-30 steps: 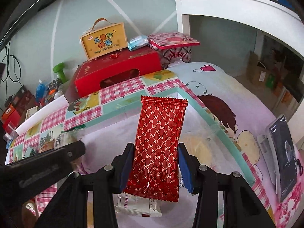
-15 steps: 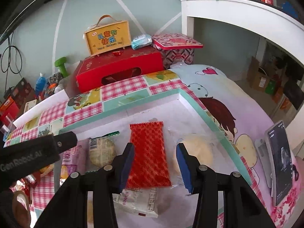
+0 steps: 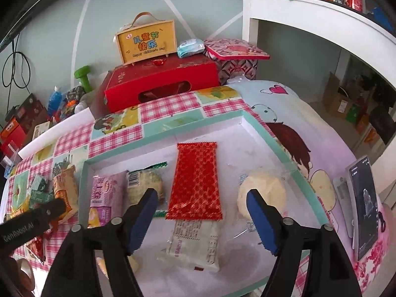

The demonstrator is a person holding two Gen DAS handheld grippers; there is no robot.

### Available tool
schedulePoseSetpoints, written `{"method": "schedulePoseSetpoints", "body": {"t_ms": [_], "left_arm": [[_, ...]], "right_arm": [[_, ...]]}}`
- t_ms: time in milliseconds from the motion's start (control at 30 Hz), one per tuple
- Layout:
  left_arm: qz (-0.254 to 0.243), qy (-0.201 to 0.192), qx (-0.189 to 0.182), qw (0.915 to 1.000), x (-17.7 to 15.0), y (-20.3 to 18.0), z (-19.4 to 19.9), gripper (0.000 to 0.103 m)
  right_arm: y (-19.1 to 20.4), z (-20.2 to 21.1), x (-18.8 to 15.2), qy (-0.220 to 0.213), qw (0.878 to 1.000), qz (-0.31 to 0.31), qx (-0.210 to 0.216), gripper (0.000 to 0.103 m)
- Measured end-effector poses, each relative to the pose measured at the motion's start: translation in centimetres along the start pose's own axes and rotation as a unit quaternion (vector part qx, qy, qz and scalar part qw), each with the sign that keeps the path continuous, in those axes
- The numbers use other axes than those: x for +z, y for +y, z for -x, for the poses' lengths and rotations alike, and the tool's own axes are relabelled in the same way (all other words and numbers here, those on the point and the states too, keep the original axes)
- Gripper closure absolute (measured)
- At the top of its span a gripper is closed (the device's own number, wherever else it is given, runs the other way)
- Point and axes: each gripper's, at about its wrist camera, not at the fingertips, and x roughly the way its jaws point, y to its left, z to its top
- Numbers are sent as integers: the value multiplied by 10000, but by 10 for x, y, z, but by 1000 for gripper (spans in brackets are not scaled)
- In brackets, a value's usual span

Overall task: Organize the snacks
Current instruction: 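Move both open grippers back over the snack pile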

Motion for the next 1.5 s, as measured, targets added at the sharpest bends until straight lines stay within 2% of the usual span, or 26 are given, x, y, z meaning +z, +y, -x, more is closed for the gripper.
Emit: {"method": "schedulePoseSetpoints", "body": {"t_ms": [467,567,667,800,1067,1267,1500], "left_arm": [[671,-31,490,9965,-22,85,18,20],[714,-88,555,9959,-27,97,22,15],[769,-147,697,9945,-32,111,25,4],[942,-226,871,9915,-39,132,31,3],[1455,-355,914,9845,-43,173,41,3],[1723,-253,741,9819,-43,194,39,3],[1945,-125,594,9790,-43,212,31,3]], "right_arm": [[49,11,-11,45,9984,469,320,23],[56,12,-14,24,9980,524,346,2],[61,14,-16,33,9977,540,410,0],[69,16,-18,15,9972,593,458,0],[94,24,-26,-105,9940,861,661,0],[122,29,-37,-165,9889,1268,758,0],[154,34,-53,-104,9808,1570,1153,0]]}}
